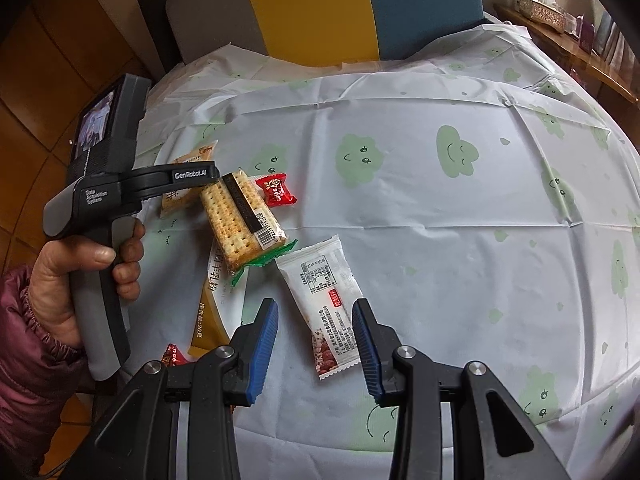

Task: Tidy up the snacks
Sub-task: 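Hold the pastry bag in the left gripper while the right gripper grasps the saltine cracker pack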

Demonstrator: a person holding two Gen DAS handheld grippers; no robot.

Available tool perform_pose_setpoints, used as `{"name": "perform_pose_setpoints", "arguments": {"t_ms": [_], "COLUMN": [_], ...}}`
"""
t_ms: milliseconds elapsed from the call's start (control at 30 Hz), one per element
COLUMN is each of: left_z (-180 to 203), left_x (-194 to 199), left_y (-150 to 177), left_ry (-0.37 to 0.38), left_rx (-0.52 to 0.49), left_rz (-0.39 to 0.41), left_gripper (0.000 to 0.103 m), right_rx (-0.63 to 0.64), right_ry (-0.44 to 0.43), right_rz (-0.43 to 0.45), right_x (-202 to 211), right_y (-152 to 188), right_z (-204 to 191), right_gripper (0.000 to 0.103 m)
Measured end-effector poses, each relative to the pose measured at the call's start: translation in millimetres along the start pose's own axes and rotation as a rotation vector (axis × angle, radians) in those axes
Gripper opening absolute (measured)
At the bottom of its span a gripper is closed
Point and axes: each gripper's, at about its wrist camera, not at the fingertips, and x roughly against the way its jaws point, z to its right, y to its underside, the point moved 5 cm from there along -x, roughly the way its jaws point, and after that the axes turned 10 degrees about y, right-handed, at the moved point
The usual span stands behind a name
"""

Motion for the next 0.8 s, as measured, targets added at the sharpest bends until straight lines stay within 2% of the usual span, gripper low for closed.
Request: {"name": "perform_pose_setpoints", "arguments": {"t_ms": [400,800], "left_z": [-4.8,9.0], "left_x": [37.3,65.8], "left_y": [60.0,111.0], "left_ry": [0.023,0.053], "left_rx": [-0.022,-0.148], "left_rz": [-0.002,0.031], "left_gripper": [0.059,0.060], "right_rx": [0.001,-0.005], "right_ry": [0.054,0.099], "right_rz": [0.002,0.006], "right_x": [-5.2,-10.2], "right_y": [0.2,1.3], "right_z": [5.9,11.2], "right_gripper": [0.039,0.039]}}
